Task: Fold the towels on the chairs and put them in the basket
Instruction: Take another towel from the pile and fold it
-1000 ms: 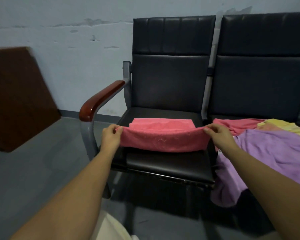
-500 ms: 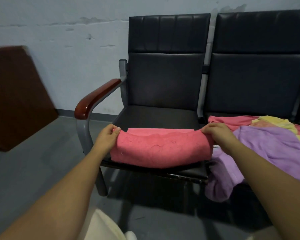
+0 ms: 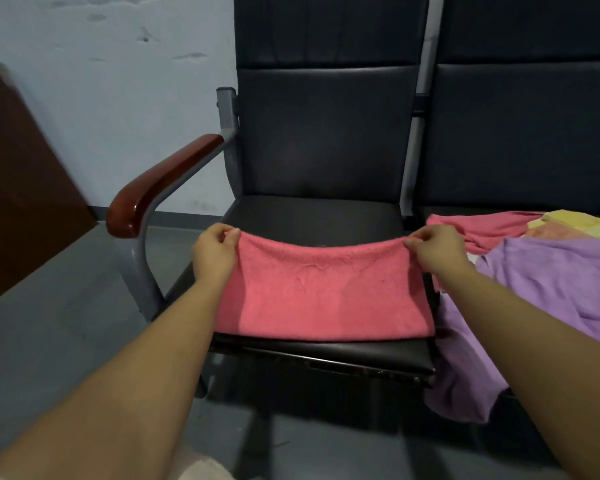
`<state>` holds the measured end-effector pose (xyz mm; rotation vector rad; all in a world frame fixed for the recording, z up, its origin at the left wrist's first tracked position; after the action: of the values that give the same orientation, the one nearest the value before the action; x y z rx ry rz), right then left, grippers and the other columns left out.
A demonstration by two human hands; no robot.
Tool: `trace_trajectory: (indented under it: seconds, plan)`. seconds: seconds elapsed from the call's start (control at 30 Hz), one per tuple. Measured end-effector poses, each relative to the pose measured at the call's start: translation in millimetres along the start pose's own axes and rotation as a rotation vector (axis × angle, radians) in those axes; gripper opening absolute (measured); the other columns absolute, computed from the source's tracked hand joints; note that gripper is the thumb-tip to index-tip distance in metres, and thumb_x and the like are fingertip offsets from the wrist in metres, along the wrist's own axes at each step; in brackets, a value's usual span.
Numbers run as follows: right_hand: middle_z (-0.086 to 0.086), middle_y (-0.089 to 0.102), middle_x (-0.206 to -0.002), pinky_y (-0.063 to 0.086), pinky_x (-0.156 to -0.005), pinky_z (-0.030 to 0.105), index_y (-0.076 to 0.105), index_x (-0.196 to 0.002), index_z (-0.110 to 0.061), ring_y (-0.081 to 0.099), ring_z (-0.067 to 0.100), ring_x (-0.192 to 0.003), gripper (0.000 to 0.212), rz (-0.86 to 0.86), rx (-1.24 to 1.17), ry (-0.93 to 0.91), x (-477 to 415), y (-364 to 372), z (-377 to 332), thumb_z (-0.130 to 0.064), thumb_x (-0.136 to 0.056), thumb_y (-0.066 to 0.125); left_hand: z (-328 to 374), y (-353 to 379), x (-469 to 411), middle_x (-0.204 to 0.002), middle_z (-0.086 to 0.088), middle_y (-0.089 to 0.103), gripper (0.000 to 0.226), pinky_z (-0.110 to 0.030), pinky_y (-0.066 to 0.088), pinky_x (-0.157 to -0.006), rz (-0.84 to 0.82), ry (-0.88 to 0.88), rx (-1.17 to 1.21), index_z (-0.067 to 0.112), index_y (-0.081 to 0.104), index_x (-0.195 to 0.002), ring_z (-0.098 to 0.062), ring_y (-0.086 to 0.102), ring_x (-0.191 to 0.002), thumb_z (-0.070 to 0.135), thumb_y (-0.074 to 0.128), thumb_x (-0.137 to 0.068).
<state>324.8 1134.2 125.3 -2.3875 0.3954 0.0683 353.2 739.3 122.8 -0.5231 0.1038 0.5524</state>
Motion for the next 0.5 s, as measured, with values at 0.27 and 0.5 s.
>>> trace_trajectory:
  seconds: [0.27,0.5]
  plan:
    - [0.029,0.05,-0.128,0.041,-0.102,0.044,0.053,-0.129,0.003,0.051,0.044,-0.118,0.045,-0.081,0.274,-0.088,24.1,58.4,-6.3,-0.012,-0.087,0.058,-36.4,42.8,3.0,-0.141,-0.024,0.043,0.066,-0.048,0.039,-0.106,-0.174,-0.204,-0.433,0.004,0.047,-0.137,-0.042,0.042,-0.13,0.048,0.066,-0.091]
    - [0.012,0.019,-0.164,0.014,-0.124,0.043,0.03,-0.155,-0.018,0.018,0.026,-0.151,0.063,-0.524,0.424,-0.468,113.0,133.8,-49.3,-0.049,-0.101,0.041,-59.3,32.7,6.1,-0.135,-0.022,0.056,0.086,-0.047,0.046,-0.103,-0.282,-0.419,-0.612,0.0,0.051,-0.133,-0.041,0.053,-0.124,0.055,0.08,-0.073]
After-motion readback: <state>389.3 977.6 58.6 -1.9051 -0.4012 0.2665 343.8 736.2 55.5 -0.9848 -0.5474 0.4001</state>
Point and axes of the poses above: each hand's wrist, its own x-axis away from the middle knuckle, its own y-axis out of the palm, z = x × y, the point moved 5 cm from there along -x, towards the middle knuckle
